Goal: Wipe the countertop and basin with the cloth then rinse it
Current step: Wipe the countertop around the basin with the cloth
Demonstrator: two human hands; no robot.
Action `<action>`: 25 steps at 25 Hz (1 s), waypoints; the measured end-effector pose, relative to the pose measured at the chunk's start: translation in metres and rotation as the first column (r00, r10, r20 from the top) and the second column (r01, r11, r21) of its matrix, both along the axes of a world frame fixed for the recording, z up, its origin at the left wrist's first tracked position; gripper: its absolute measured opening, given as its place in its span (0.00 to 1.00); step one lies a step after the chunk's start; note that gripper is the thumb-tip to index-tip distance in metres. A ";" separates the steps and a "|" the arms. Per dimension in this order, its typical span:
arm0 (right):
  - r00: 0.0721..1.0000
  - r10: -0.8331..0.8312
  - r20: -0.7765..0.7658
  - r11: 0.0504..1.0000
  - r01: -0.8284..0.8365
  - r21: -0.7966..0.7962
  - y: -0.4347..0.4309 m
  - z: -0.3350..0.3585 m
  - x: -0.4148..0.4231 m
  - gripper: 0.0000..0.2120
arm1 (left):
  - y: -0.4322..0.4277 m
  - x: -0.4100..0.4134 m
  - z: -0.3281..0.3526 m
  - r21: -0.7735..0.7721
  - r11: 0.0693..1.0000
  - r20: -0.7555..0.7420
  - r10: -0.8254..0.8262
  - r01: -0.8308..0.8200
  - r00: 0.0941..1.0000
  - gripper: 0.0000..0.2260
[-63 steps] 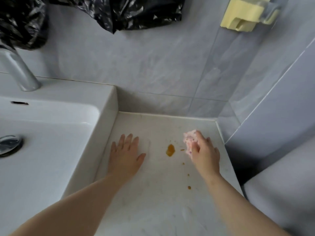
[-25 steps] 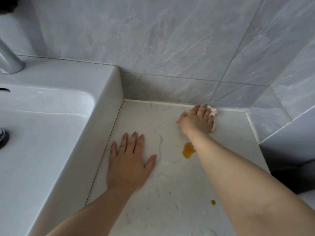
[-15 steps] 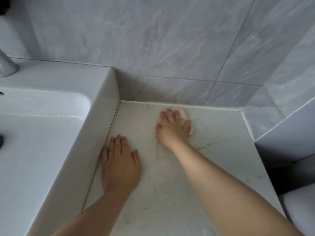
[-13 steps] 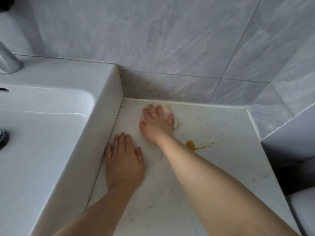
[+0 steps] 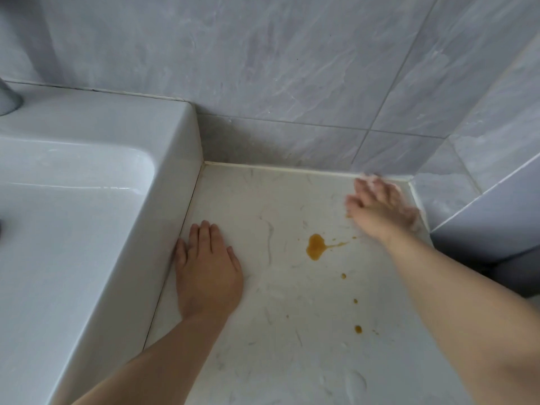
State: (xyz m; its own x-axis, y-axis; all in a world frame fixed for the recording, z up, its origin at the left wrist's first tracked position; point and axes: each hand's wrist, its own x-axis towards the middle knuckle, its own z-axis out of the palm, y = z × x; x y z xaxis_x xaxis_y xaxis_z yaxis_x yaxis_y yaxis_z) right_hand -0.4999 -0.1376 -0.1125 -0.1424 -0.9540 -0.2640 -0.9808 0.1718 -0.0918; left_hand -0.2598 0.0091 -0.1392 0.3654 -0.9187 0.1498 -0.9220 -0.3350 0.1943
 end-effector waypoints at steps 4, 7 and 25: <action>0.999 0.033 0.031 0.986 -0.027 -0.167 0.003 -0.001 0.071 0.21 | -0.001 -0.002 0.001 -0.002 1.000 -0.001 0.004 -0.004 1.000 0.25; 0.841 0.515 0.164 0.855 -0.491 -0.167 0.029 -0.013 0.188 0.23 | -0.001 0.000 -0.003 -0.025 1.000 -0.011 0.001 -0.001 1.000 0.25; 0.880 0.465 0.096 0.874 -0.440 -0.206 0.045 -0.017 0.108 0.27 | -0.002 -0.001 -0.004 -0.027 1.000 0.035 -0.006 0.007 0.999 0.26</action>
State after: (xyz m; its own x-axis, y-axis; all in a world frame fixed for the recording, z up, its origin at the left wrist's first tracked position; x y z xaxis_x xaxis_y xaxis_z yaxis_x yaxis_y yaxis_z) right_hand -0.3924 -0.0922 -0.1300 0.3419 -0.9368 -0.0746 -0.9221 -0.3191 -0.2189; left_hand -0.2606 0.0073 -0.1430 0.3531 -0.9166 0.1874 -0.9307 -0.3236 0.1707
